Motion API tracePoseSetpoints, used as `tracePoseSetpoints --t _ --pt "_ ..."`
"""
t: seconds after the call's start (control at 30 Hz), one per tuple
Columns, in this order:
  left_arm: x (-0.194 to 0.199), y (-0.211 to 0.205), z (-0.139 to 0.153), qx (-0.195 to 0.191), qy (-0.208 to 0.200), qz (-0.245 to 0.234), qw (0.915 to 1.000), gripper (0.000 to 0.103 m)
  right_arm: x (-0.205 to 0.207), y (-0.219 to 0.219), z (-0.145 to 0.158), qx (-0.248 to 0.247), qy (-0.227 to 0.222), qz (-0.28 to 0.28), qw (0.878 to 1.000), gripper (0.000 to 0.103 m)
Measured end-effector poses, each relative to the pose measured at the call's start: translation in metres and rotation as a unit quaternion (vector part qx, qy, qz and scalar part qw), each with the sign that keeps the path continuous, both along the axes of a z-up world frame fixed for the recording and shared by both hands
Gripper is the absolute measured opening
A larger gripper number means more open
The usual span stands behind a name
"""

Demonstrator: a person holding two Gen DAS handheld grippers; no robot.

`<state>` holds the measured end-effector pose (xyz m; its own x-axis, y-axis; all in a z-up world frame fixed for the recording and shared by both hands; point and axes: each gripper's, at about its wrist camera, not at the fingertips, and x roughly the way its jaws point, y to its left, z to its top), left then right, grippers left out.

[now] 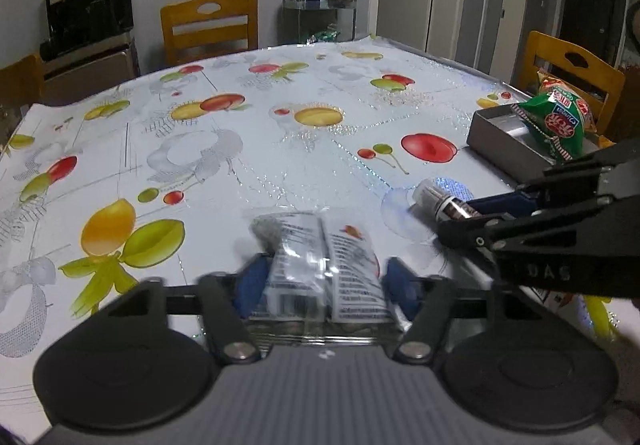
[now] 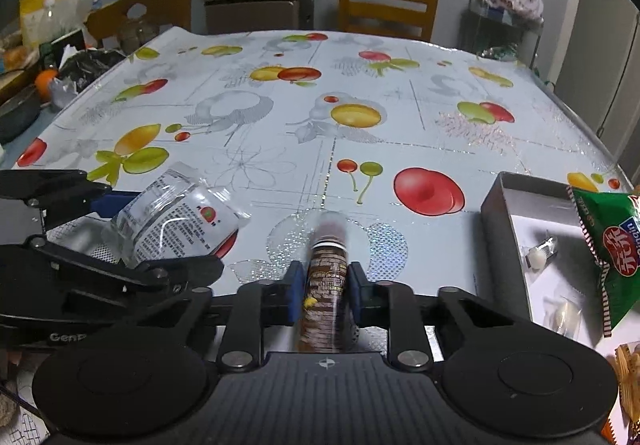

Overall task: Organize snacks
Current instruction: 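Lift the brown tube upright with the right tool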

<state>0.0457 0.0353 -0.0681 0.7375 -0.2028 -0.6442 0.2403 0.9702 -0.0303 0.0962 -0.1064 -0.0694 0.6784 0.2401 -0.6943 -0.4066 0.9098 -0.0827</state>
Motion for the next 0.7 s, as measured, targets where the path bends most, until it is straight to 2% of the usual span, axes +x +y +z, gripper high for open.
tracePoseSetpoints --t 0.07,0.23,0.7 --pt "-0.001 -0.001 0.0 0.002 -0.004 0.001 1.0 0.05 -0.003 0.002 -0.001 -0.006 -0.012 0.004 1.0 0.024" --pt "-0.003 0.001 0.003 -0.003 -0.013 0.008 0.9999 0.044 -0.005 -0.002 0.0 0.01 -0.01 0.004 1.0 0.024" --pt "-0.01 -0.001 0.01 0.005 -0.031 0.007 0.9995 0.037 -0.023 -0.015 0.02 0.052 -0.055 0.011 0.997 0.024"
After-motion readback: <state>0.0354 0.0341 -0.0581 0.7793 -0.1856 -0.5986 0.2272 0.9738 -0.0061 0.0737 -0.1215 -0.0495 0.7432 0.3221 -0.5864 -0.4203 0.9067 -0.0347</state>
